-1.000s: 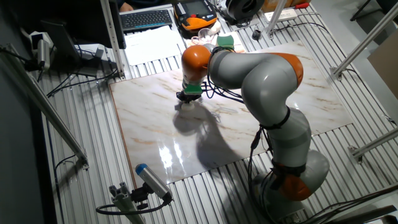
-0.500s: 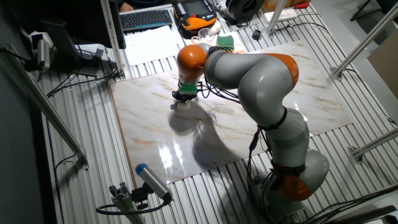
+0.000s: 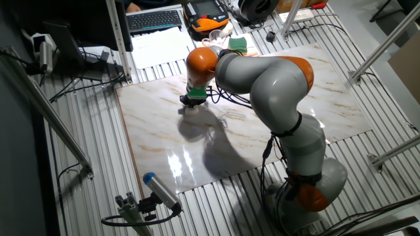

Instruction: Clean the tabletop with a sponge

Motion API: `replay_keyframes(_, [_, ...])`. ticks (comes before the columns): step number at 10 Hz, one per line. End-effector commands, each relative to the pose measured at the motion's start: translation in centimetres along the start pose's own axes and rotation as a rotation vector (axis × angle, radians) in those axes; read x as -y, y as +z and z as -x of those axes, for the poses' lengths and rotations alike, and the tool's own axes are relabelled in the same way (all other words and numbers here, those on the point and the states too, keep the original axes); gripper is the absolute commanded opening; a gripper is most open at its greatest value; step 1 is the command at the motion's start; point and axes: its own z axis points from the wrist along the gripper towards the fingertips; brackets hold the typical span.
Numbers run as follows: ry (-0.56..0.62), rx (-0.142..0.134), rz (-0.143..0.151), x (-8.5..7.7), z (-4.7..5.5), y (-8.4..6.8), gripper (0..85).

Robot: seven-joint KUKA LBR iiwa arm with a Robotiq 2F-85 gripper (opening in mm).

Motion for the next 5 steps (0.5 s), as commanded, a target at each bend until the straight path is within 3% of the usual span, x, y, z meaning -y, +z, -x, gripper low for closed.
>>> replay_keyframes(1, [0.004,-0.002,0.011,-0.02,-0.03,0.06,0.0])
replay_keyframes(4, [0.016,0.0,0.032,-0.1,-0.01,-0.04,0.0])
replay_keyframes(5, [0.011,0.004,0.024,-0.1,0.01,0.02,0.0])
